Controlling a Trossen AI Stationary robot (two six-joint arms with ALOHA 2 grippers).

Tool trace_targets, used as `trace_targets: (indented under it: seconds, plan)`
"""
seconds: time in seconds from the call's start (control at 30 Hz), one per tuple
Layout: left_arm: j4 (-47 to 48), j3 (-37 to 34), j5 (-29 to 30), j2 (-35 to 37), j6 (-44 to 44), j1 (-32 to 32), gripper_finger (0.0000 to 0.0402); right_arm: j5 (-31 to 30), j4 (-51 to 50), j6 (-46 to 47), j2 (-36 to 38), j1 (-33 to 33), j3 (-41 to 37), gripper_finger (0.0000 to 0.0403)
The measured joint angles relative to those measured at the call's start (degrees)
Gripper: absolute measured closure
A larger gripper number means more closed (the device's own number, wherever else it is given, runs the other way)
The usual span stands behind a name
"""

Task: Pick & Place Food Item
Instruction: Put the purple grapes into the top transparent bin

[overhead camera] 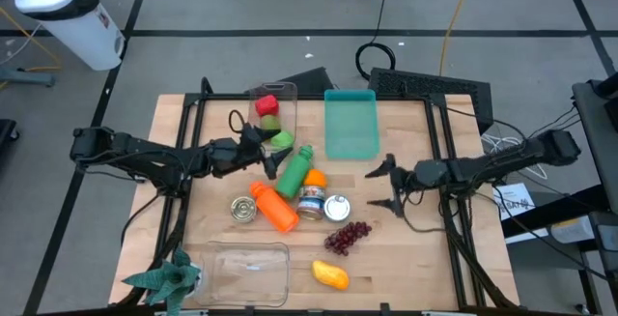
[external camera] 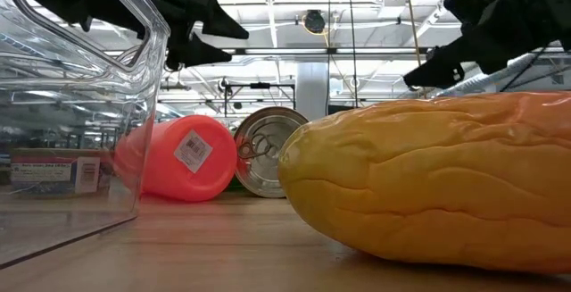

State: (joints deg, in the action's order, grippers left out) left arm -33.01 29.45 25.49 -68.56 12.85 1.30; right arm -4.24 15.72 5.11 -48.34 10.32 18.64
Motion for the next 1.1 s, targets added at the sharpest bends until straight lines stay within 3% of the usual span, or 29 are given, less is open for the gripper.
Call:
trace_targets:
  seconds: [0.43, 0.6, 0.9, 1.1]
  plan:
    - [-0.6, 0.0, 0.0, 0.0, 7.2, 0.0, 0.0039, 0.0, -0.1, -4.3, -23.1, 8.8, 9.7, 0.0039]
    - [0.1, 0.0, -1.7, 0.0, 13.9, 0.0, 0.0031, 0.0, 0.0, -1.4, -27.7, 10.8, 10.5, 0.0039]
    - [0.2, 0.0, -3.2, 0.0, 14.7, 0.0, 0.0039, 0.0, 0.8, 2.3, -34.6, 12.7, 10.5, 0.0041]
    - [0.2, 0.0, -3.4, 0.0, 14.7, 0.0, 0.0041, 3.4, 4.4, 3.2, -38.7, 12.7, 10.5, 0.0070]
